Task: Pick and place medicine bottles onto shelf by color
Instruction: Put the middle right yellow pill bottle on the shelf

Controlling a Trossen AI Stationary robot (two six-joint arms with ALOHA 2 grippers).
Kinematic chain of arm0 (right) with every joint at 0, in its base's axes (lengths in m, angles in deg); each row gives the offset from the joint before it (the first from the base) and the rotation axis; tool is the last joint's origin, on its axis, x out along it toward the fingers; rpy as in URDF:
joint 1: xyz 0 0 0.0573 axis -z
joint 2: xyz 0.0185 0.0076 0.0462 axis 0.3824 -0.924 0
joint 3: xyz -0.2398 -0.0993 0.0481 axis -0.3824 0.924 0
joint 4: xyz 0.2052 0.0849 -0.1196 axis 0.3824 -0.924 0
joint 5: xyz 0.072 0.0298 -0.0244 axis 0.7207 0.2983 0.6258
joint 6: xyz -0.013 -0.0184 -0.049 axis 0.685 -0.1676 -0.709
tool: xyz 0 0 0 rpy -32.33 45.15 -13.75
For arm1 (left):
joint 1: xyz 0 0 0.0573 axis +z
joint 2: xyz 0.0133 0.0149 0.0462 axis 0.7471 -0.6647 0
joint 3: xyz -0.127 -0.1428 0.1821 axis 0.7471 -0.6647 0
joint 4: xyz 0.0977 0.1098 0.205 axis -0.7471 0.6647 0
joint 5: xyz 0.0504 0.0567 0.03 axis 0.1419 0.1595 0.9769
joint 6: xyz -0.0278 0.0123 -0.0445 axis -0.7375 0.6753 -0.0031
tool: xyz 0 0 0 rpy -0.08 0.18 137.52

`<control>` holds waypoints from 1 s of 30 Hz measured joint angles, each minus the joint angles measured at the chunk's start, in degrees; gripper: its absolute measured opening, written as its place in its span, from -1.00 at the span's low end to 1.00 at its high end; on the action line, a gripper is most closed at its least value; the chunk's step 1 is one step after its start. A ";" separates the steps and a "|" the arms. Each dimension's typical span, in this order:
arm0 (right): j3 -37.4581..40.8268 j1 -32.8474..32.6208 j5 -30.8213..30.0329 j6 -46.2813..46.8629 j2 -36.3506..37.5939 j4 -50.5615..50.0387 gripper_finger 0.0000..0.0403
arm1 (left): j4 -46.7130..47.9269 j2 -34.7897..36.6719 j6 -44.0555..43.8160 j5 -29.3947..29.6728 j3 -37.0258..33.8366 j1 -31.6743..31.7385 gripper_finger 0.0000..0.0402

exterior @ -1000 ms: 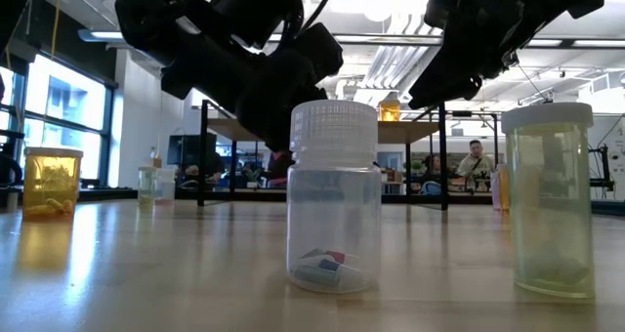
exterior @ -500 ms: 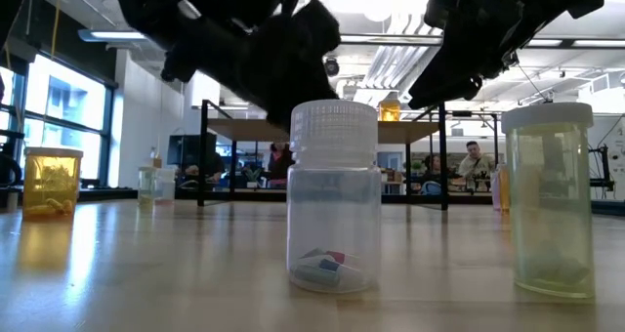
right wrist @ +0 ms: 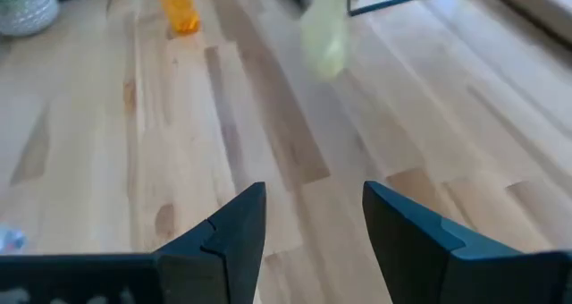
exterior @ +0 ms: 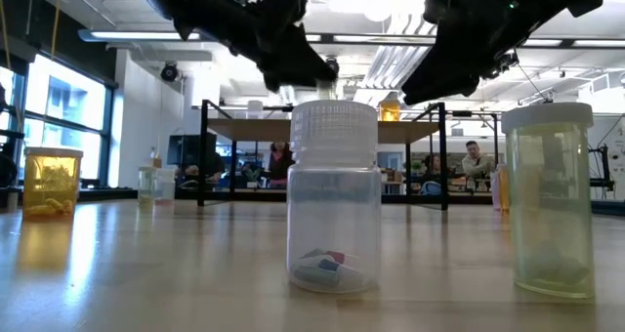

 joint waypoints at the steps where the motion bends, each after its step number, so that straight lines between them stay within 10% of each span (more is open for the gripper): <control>1: -0.02 0.00 -0.92 -0.02 0.00 0.02 -0.11 | -0.17 1.06 0.01 0.01 0.02 1.34 -0.40; 13: -0.02 2.27 -7.07 -1.99 0.00 2.31 -0.11 | 1.16 7.24 2.01 4.52 4.63 16.30 -0.40; 30: -0.02 11.03 -3.33 -2.96 0.00 2.17 -0.11 | 9.59 -1.40 -0.73 7.99 11.50 23.42 -0.40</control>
